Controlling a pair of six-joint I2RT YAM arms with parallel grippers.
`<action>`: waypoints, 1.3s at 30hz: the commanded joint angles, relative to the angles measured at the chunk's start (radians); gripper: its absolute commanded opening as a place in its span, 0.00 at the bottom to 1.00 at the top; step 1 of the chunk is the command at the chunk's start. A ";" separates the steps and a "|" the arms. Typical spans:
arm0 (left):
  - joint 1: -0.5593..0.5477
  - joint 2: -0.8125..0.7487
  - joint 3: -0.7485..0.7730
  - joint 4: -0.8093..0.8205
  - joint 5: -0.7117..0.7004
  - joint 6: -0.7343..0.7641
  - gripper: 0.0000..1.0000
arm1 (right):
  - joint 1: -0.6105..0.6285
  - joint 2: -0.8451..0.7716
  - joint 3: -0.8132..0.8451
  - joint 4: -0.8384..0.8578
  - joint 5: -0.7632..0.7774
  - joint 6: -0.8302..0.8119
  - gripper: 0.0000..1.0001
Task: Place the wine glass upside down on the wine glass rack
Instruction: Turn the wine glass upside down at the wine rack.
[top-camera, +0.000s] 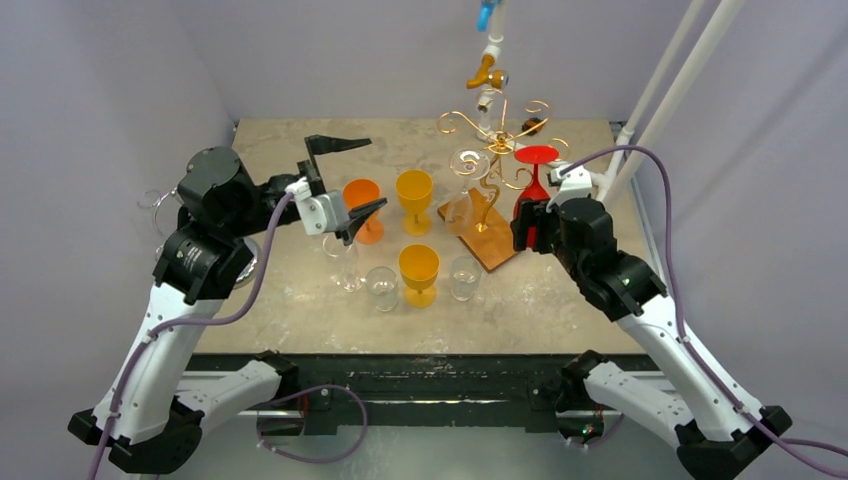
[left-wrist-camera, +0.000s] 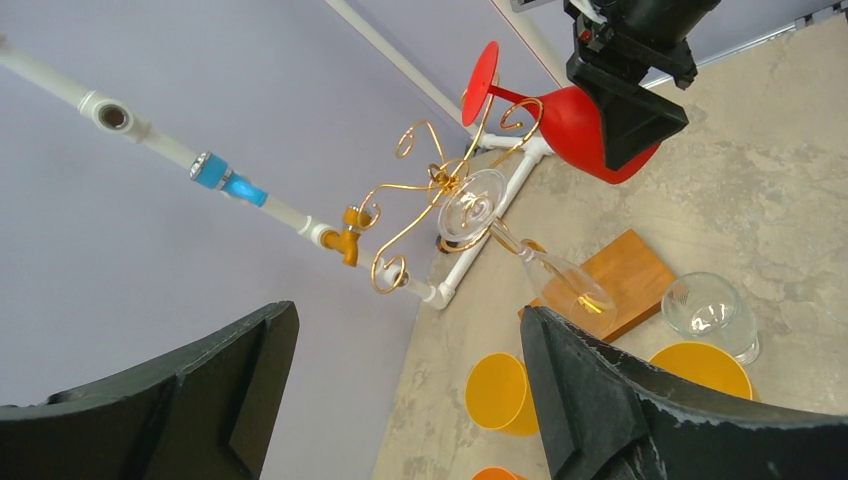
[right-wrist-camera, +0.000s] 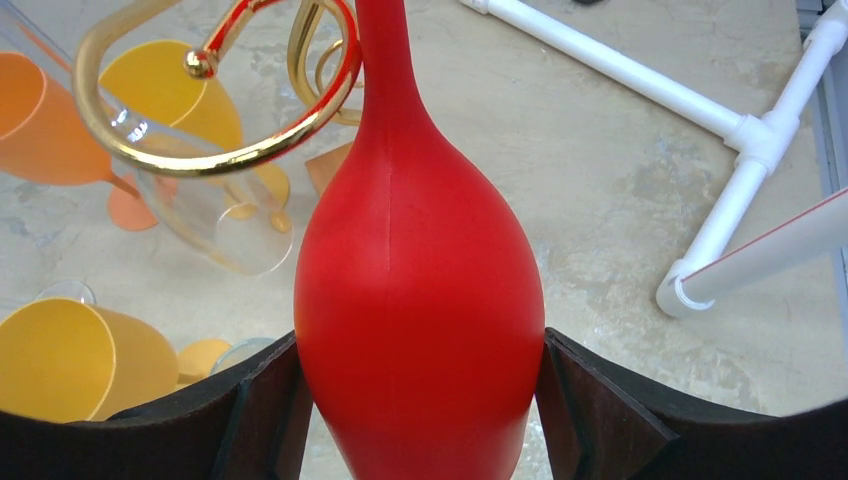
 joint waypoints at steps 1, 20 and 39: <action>-0.004 -0.019 0.022 -0.009 -0.004 -0.005 0.88 | -0.026 0.022 -0.015 0.129 -0.055 -0.039 0.57; -0.004 -0.034 0.022 -0.036 0.014 0.020 0.88 | -0.093 0.106 -0.029 0.216 -0.194 -0.094 0.57; -0.004 -0.032 0.012 -0.040 0.015 0.039 0.88 | -0.092 0.002 -0.153 0.276 -0.238 -0.155 0.53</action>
